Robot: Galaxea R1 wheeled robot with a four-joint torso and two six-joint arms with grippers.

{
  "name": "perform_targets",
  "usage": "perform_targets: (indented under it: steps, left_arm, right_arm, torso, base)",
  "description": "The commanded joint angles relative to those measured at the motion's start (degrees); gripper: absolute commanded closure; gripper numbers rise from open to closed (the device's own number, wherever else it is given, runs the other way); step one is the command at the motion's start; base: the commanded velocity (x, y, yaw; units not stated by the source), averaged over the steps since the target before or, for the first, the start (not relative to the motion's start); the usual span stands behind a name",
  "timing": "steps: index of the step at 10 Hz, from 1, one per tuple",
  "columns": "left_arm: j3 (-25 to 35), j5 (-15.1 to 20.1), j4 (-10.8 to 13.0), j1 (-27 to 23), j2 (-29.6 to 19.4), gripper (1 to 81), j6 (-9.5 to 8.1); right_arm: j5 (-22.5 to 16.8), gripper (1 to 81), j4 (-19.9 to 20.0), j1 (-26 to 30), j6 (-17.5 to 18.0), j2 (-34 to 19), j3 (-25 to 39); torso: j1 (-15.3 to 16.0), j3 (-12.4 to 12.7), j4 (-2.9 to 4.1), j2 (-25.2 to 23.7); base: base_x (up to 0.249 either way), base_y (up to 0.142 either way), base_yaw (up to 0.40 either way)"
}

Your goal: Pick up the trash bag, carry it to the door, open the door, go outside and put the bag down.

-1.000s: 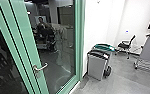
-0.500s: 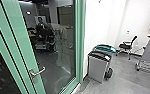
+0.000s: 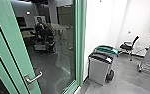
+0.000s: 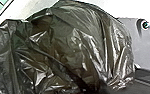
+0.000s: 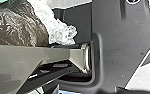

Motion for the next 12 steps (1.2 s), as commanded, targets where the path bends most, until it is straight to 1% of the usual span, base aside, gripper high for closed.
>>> perform_targets:
  steps: [1, 8, 11, 12]
  left_arm:
    - [-0.16, 3.26, 0.40, -3.28, 0.00, 81.1, 0.57]
    - [-0.16, 3.17, 0.40, -3.28, 0.09, 81.1, 0.57]
    - [-0.16, 3.17, 0.40, -3.28, 0.09, 81.1, 0.49]
    - [-0.16, 3.17, 0.40, -3.28, 0.09, 81.1, 0.57]
  right_arm:
    - [-2.92, 1.0, -0.42, 2.32, -0.14, 0.46, 0.30]
    - [-2.92, 1.0, -0.58, 2.32, -0.14, 0.63, 0.30]
    - [-2.92, 1.0, -0.59, 2.32, -0.14, 0.72, 0.30]
    - [-2.92, 1.0, -0.59, 2.32, -0.14, 0.72, 0.22]
  torso:
    - [0.00, 0.00, 0.00, 0.00]
    - [0.00, 0.00, 0.00, 0.00]
    - [0.04, -0.02, 0.00, 0.00]
    - [0.02, 0.00, 0.00, 0.00]
  base:
    - [0.151, 0.000, 0.000]
    - [0.137, 0.000, 0.000]
    - [0.087, 0.000, 0.000]
    - [0.000, 0.000, 0.000]
